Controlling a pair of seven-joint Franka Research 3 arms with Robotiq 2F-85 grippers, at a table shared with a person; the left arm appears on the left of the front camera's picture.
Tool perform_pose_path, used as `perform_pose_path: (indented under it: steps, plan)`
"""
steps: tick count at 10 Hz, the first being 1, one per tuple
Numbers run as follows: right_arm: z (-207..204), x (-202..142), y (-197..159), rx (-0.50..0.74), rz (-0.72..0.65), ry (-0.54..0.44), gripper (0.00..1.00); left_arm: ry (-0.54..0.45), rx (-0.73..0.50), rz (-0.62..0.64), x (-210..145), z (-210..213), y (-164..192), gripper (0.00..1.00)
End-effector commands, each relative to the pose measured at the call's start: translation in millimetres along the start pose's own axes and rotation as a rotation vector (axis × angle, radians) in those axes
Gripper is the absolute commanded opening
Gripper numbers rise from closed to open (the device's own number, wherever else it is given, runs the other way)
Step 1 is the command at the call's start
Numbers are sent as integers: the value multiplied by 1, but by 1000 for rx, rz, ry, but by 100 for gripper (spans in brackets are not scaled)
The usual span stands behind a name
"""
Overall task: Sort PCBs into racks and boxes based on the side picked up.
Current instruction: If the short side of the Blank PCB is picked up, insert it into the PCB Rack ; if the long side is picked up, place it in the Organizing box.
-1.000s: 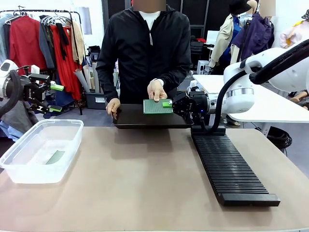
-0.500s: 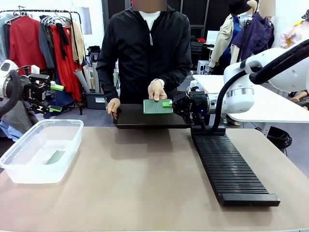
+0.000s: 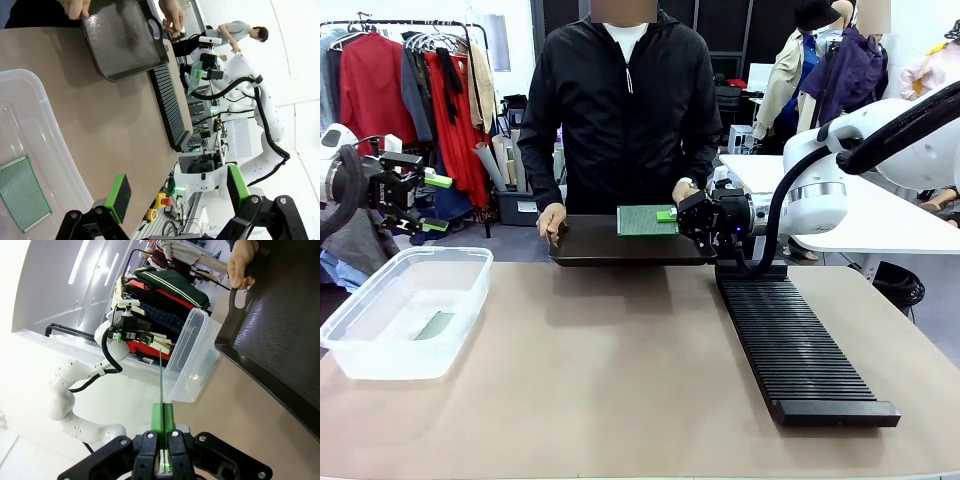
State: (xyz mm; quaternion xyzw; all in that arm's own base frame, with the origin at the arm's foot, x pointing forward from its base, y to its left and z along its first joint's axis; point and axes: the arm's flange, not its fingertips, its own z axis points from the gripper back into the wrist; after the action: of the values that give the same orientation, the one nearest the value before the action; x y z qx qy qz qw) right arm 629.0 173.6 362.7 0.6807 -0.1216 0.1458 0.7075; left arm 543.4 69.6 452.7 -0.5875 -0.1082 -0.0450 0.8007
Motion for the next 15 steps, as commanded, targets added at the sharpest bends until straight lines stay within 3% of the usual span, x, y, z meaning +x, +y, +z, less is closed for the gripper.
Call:
perform_pose_path:
  steps: [1, 8, 10, 13, 15]
  plan:
    - [-2, 1, 0, 1, 7, -7, 0, -4, 7, 5, -1, 1, -2, 100]
    - [0, 0, 0, 0, 0, 0, 0, -4, 7, 5, -1, 1, -2, 100]
    - [19, 3, -3, 42, 92, -4, 0, -4, 7, 5, -1, 1, -2, 100]
    - [58, 0, -10, 32, 200, 50, 0, -4, 7, 5, -1, 1, -2, 100]
    - [89, -4, -16, 5, 247, 36, 0, -4, 7, 5, -1, 1, -2, 100]
